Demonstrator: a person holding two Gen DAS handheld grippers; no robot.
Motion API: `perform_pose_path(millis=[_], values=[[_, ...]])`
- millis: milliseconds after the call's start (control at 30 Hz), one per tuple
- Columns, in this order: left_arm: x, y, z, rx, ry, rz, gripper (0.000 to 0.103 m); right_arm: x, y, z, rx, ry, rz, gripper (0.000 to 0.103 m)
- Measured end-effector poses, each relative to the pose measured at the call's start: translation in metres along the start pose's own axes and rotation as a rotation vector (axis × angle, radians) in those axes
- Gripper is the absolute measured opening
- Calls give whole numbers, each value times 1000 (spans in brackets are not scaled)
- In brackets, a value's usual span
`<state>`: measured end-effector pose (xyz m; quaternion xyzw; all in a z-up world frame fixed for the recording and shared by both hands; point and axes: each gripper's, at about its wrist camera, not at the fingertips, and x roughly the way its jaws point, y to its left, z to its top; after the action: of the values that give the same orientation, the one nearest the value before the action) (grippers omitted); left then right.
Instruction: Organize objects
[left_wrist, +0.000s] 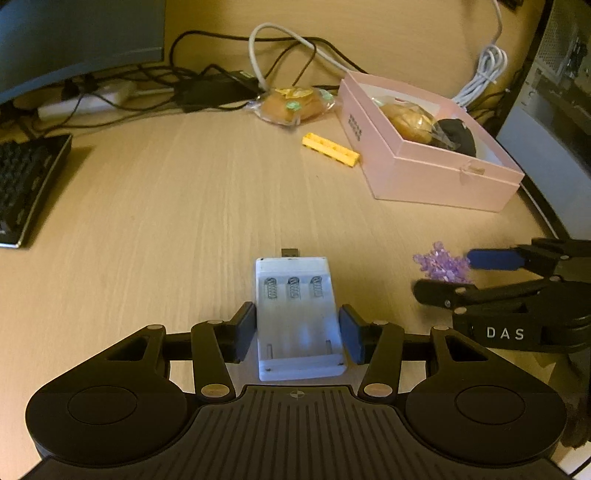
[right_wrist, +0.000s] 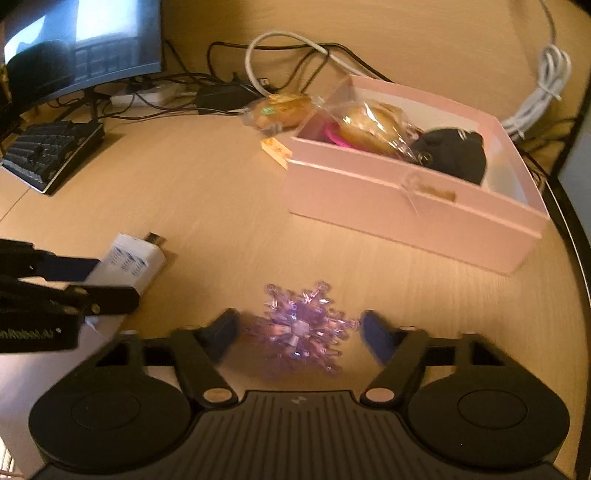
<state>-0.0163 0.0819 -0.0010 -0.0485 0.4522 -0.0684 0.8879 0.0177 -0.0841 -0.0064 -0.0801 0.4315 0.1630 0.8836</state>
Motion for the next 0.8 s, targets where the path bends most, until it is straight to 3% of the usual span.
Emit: perform_pose_path(millis=[200, 333, 500, 667, 800], values=[[-14, -7, -3, 59, 4, -64, 53, -40, -4, -1, -7, -39, -13, 72], [-33, -19, 13, 96, -73, -114, 53, -73, -28, -9, 61, -61, -42, 72], [-43, -51, 65, 166, -183, -205, 53, -102, -49, -23, 98, -103, -112, 72], [-31, -96, 123, 261, -285, -241, 53, -120, -66, -39, 174, -134, -142, 72], [-1, -127, 170, 241, -306, -262, 53, -126, -74, -51, 228, -132, -160, 72]])
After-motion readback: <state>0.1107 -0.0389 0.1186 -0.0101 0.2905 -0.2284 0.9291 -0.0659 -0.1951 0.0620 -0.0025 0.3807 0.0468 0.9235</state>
